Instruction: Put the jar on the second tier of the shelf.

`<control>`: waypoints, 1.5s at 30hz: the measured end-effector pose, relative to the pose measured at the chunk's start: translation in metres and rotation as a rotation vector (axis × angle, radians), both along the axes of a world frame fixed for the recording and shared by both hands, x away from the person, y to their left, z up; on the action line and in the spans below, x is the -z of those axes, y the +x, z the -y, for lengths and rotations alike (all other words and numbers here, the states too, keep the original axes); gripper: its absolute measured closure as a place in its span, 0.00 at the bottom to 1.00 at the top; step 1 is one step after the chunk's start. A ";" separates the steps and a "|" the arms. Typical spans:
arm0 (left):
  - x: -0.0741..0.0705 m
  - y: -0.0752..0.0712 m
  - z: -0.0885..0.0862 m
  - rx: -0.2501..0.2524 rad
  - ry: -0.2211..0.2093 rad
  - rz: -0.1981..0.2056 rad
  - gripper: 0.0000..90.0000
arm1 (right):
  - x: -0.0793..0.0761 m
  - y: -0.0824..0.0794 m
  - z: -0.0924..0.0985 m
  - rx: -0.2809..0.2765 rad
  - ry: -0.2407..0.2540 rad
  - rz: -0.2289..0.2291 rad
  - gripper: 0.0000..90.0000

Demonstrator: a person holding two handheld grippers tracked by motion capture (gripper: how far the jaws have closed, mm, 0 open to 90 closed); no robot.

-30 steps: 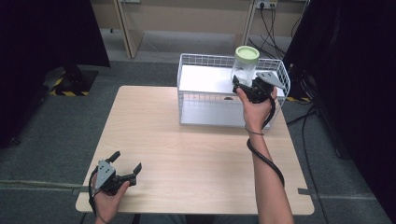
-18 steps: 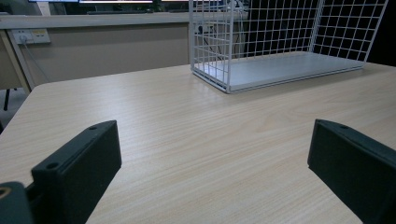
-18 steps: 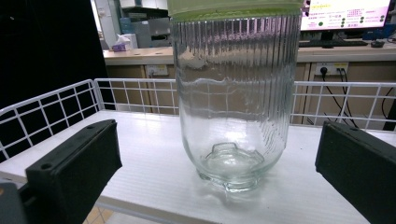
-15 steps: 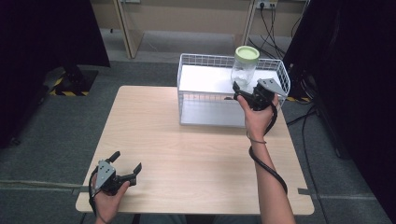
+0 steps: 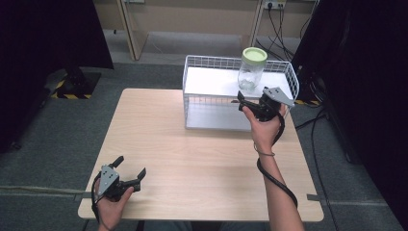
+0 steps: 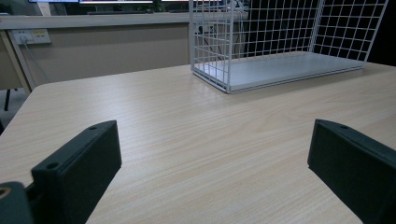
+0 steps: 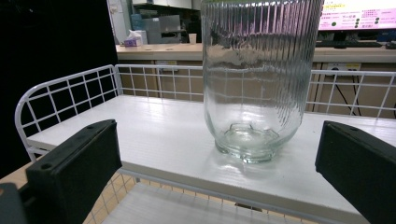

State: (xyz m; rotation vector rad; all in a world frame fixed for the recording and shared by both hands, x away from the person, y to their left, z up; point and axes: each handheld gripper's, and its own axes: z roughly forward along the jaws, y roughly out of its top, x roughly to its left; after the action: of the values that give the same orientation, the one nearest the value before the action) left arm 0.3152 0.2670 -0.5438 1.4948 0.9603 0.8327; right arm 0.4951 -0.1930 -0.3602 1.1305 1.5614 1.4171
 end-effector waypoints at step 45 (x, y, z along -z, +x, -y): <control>0.000 0.000 0.002 -0.001 0.004 0.004 0.02 | 0.049 -0.055 0.017 -0.046 -0.050 -0.048 0.00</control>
State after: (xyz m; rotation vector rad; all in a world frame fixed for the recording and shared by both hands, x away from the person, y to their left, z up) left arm 0.3150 0.2654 -0.5438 1.4963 0.9570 0.8383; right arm 0.4397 -0.2100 -0.4095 1.1135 1.6567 1.3823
